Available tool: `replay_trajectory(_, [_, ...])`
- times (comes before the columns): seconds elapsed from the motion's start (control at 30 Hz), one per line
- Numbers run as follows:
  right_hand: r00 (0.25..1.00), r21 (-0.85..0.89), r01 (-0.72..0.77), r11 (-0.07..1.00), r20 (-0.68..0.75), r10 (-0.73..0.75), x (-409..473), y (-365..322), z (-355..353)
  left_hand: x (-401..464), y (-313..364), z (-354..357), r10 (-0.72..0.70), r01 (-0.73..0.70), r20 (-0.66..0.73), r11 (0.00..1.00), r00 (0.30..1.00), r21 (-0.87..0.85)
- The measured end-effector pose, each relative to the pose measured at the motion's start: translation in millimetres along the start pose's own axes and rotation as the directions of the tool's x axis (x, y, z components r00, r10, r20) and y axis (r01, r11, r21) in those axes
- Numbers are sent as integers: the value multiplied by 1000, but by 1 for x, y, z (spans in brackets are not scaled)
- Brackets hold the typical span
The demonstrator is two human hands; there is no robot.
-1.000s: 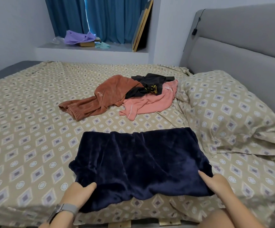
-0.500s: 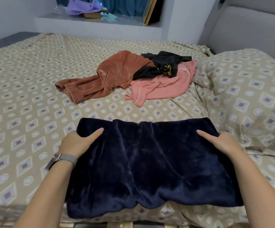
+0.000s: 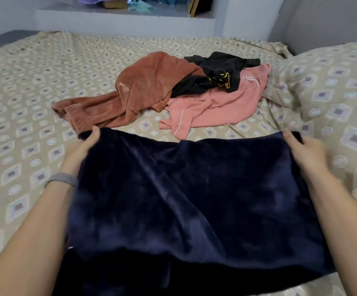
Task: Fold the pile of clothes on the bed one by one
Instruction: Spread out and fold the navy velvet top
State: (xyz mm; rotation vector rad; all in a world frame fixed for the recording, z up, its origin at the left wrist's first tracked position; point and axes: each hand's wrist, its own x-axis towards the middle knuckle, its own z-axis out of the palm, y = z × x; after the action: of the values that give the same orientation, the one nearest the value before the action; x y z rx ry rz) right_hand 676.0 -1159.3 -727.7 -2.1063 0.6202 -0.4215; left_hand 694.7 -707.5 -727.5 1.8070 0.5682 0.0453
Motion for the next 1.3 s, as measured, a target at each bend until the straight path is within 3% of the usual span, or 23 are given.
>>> replay_trajectory(0.07, [960,-1,-97,995,263,94,-5,7,3,-5,-8,9,-12,8,61,998,998,62])
replay_trajectory(0.13, [914,-50,-154,987,372,161,-4,12,-2,-14,-16,7,7,-18,86,992,996,127])
replay_trajectory(0.23, [975,-129,-89,988,193,113,-8,13,-16,-25,-26,-14,-33,32,18,999,999,37])
replay_trajectory(0.3, [991,-163,-84,983,90,99,-20,8,-24,-46,-19,-27,0,1,-15,998,1000,64])
replay_trajectory(0.37, [981,-218,-125,968,119,153,-43,2,-32,-71,-13,-31,-75,68,132,996,988,58])
replay_trajectory(0.47, [964,-356,-155,921,150,220,-81,8,-38,-116,-14,-29,-189,179,387,982,902,62])
replay_trajectory(0.53, [945,-359,-210,909,162,283,-106,18,-44,-135,-25,-28,-159,164,375,986,913,19])
replay_trajectory(0.63, [879,-135,-309,941,338,337,-134,26,-61,-165,-36,-27,-30,58,319,995,947,-79])
replay_trajectory(0.73, [802,104,-253,962,579,148,-152,20,-90,-188,-39,-30,92,14,333,953,938,-303])
replay_trajectory(0.8, [736,155,-159,975,677,12,-166,19,-100,-199,-38,-32,132,41,354,896,926,-442])
replay_trajectory(0.87, [769,208,-111,972,638,-49,-177,21,-97,-200,-40,-34,151,46,329,852,932,-522])
replay_trajectory(0.93, [866,339,-95,936,492,-91,-179,24,-97,-197,-44,-39,129,56,265,803,955,-593])
replay_trajectory(1.0, [943,566,-162,809,331,-43,-173,30,-98,-191,-50,-46,84,78,221,769,972,-635])
replay_trajectory(1.07, [964,657,-228,719,256,72,-167,33,-98,-186,-60,-51,33,114,245,819,969,-562])
replay_trajectory(1.17, [926,432,-347,833,302,229,-166,41,-84,-183,-83,-54,-142,170,242,981,960,-97])
replay_trajectory(1.23, [853,310,-494,813,352,384,-163,51,-76,-185,-93,-55,-297,276,228,953,927,122])
replay_trajectory(1.3, [798,242,-576,781,373,473,-159,59,-75,-188,-92,-54,-353,321,180,929,918,186])
